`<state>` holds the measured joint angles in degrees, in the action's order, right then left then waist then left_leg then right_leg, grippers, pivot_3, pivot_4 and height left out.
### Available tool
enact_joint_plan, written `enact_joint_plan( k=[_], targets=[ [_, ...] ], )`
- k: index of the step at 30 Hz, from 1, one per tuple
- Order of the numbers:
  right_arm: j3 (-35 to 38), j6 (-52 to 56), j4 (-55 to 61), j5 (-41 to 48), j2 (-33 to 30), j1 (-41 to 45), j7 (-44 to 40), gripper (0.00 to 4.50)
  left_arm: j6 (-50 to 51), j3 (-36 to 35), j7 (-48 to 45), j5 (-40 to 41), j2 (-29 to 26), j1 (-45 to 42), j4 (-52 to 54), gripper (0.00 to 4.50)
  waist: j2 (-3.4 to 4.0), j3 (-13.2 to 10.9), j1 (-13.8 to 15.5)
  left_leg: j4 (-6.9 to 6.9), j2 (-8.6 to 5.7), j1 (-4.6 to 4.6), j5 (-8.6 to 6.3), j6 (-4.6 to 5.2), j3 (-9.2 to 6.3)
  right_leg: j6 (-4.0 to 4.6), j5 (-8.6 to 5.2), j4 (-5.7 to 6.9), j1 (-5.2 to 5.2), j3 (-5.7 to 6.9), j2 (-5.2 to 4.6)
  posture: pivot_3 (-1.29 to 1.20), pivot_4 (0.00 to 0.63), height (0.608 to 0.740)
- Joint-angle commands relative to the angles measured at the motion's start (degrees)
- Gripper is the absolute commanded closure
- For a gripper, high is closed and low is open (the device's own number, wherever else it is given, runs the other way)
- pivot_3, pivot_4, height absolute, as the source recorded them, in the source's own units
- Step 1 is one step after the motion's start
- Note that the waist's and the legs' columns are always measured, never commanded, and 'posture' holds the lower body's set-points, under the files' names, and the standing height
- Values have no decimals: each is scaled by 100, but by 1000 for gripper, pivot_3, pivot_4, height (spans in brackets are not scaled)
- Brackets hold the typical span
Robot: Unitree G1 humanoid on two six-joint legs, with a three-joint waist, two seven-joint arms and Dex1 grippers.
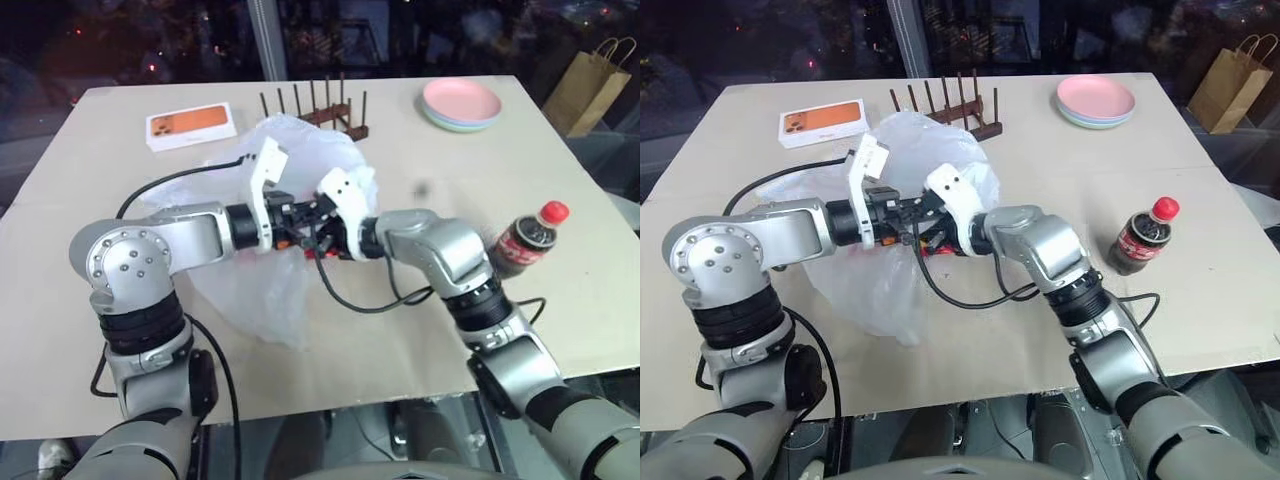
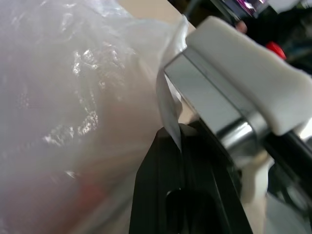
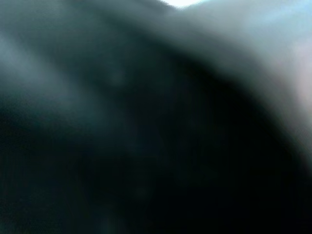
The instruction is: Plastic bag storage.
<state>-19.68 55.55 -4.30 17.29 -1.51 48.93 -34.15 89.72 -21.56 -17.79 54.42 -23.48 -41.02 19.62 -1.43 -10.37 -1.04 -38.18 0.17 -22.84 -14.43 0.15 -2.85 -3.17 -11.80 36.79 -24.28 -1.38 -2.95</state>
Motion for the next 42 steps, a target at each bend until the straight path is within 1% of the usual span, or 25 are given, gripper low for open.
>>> enact_joint_plan(
  k=[1,4,5,6,7,10,13,14,16,20,23,25,27,30,32,34,37,39,41,42],
  targets=[
    [-396,-421,94,-18,215,-97,-238,3103,106,-410,396,9,364,-126,83,4500,0,0,14,0,-1,-1,0,0,1,0,0,-1,0,0,-1,0,150,740],
    [-163,-677,242,-271,8,-202,33,1693,269,-873,666,75,632,-210,25,4500,0,0,9,-1,-6,-4,1,-1,-1,-1,1,-2,0,-1,-7,0,150,740],
    [-167,-772,352,-367,-151,-255,28,1375,277,-1002,765,88,713,-229,-5,4500,0,0,7,-1,-5,-3,1,-2,-2,-1,1,-1,0,-1,-7,0,150,740],
    [-130,-814,484,-368,-266,-319,-11,715,277,-1132,873,141,797,-257,-60,4500,0,0,9,-1,-5,-3,2,-4,-4,-1,0,0,0,1,-6,0,150,740],
    [59,-708,678,-215,-307,-415,-34,314,278,-1299,1008,176,909,-310,-140,4500,-1,0,16,-1,-4,-3,3,-5,-3,-1,0,-1,0,5,-4,0,150,740],
    [328,-614,1170,31,-517,-675,-153,314,278,-1526,1269,264,1071,-378,-269,4500,-1,1,17,0,-5,-3,3,-6,-6,-1,0,-1,1,6,-6,0,150,740],
    [642,-685,1685,165,-873,-951,-191,314,277,-1639,1385,287,1163,-399,-305,4500,-1,1,13,-1,-5,-3,2,-5,-4,-1,0,-2,1,3,-6,0,150,740],
    [792,-578,1946,283,-1024,-1040,-225,140,277,-1676,1402,295,1183,-414,-325,4500,-1,0,15,0,-5,-3,2,-4,-3,-1,0,-1,1,4,-6,0,150,740],
    [1083,-482,2560,411,-1305,-1239,-161,140,246,-1704,1403,265,1188,-458,-360,4500,-1,0,26,0,-5,-4,1,-3,-3,0,0,-2,1,6,-5,0,150,740],
    [1656,-326,3856,294,-1925,-1628,298,140,-1,-1663,1357,235,1141,-615,-569,4500,-1,0,27,0,-5,-4,-2,3,-1,-1,0,-4,2,6,-6,0,150,740],
    [2009,-74,4402,211,-2174,-1676,740,140,-183,-1534,1277,168,1017,-649,-755,4500,-1,0,14,0,-4,-4,-3,3,-2,-1,-1,-3,2,7,-4,0,150,740],
    [2887,569,5205,-165,-2548,-1613,1348,140,-460,-1167,1045,1,871,-664,-1037,4500,2,-2,30,0,-4,-1,-2,3,2,-1,-1,-1,2,2,-4,0,150,740],
    [3238,1038,5578,-488,-2793,-1631,1809,140,-648,-883,819,-72,744,-660,-1235,4500,1,-1,52,0,-5,-5,-2,3,-1,-1,-1,-2,2,6,-5,0,150,740],
    [3544,1717,5786,-758,-2837,-1823,2245,140,-880,-546,513,-147,631,-701,-1472,4500,-1,1,47,0,-5,-5,-4,6,0,0,-1,-5,3,6,-5,0,150,740],
    [3805,2124,5934,-773,-2636,-1919,2354,140,-1048,-411,399,-206,606,-747,-1639,4500,-1,1,48,1,-4,-4,-5,8,1,0,-1,-4,4,6,-5,0,150,740],
    [3954,2502,6072,-656,-2420,-2016,2290,140,-1165,-308,315,-232,582,-769,-1744,4500,0,0,31,1,-5,-5,-5,9,5,0,-1,-4,3,1,-6,0,150,740],
    [4051,2563,6108,-677,-2057,-2395,2351,140,-1244,-199,222,-232,546,-757,-1795,4500,1,0,22,2,-2,-3,-6,11,3,0,-1,-4,3,1,-2,0,150,740],
    [3957,2255,6014,-787,-2030,-2811,2411,140,-1276,-145,181,-232,501,-729,-1793,4500,3,0,27,3,-2,-3,-6,11,6,0,-1,-3,1,-2,-2,0,150,740],
    [4063,2016,5882,-823,-1753,-3066,2518,140,-1289,-137,175,-213,465,-704,-1793,4500,3,0,29,4,-3,-4,-6,11,6,0,-2,-4,2,-1,-3,0,150,740],
    [4009,1823,5797,-888,-1761,-3245,2547,140,-1283,-140,181,-193,449,-688,-1778,4500,3,0,30,3,-3,-4,-6,11,7,-1,-1,-4,2,-2,-3,0,150,740]
  ],
)
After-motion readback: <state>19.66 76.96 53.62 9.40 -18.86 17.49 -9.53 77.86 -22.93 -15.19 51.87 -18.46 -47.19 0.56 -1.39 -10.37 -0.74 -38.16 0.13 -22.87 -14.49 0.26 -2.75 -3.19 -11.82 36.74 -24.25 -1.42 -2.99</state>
